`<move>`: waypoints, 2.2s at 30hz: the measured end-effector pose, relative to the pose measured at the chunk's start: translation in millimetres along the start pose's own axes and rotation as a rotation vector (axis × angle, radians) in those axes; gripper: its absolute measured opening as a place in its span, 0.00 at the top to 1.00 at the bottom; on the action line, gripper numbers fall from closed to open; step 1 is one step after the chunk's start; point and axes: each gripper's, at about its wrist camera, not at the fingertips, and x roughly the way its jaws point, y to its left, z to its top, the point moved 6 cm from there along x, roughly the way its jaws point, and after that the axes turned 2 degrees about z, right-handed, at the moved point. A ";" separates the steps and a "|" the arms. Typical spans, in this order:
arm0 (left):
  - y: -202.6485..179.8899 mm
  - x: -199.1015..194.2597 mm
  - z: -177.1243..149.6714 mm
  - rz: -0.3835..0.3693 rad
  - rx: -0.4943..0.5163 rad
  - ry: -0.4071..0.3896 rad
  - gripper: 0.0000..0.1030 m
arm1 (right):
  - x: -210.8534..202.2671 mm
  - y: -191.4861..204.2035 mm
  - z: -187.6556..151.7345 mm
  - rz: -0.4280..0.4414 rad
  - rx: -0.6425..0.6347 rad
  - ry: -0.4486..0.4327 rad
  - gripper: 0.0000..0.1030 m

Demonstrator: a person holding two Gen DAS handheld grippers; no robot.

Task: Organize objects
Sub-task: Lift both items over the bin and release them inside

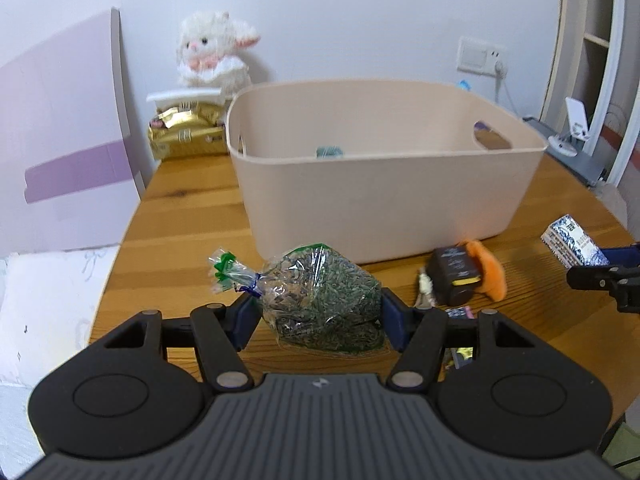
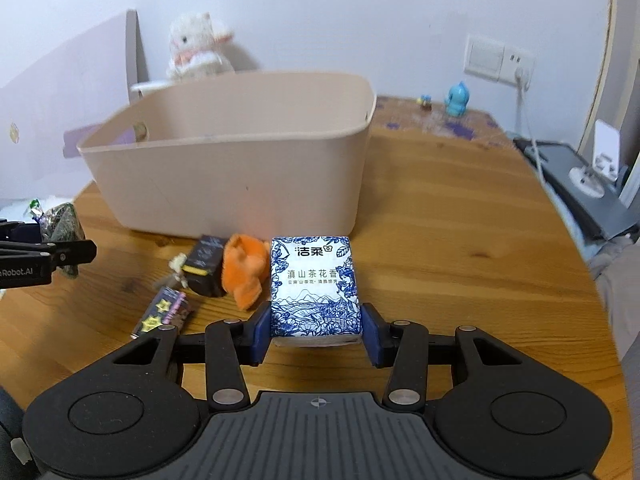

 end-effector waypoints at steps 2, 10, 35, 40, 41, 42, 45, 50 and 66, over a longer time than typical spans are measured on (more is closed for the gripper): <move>-1.5 -10.3 2.6 0.003 0.002 -0.020 0.38 | -14.4 1.0 2.8 -0.004 -0.010 -0.031 0.58; -5.7 -46.6 20.9 0.009 0.011 -0.109 0.38 | -60.2 7.7 26.2 -0.010 -0.053 -0.154 0.58; -32.3 37.7 116.2 0.018 0.066 -0.145 0.38 | 0.0 20.7 124.5 0.000 -0.104 -0.238 0.58; -31.2 75.4 116.4 0.018 0.042 -0.076 0.38 | 35.4 24.4 133.6 -0.004 -0.117 -0.180 0.58; -31.5 81.9 114.9 0.022 0.045 -0.059 0.38 | 43.0 24.5 134.2 -0.004 -0.121 -0.164 0.58; -32.0 87.3 113.5 0.025 0.050 -0.045 0.38 | 49.7 24.6 134.3 -0.004 -0.123 -0.149 0.58; -31.3 102.0 108.4 0.033 0.062 -0.002 0.37 | 67.3 24.4 131.8 -0.008 -0.129 -0.107 0.58; -30.0 108.7 103.5 0.024 0.057 0.020 0.36 | 81.5 21.8 125.6 0.003 -0.115 -0.057 0.51; -27.0 37.2 104.4 0.082 0.024 -0.066 0.15 | -6.8 13.1 115.4 -0.020 -0.079 -0.209 0.05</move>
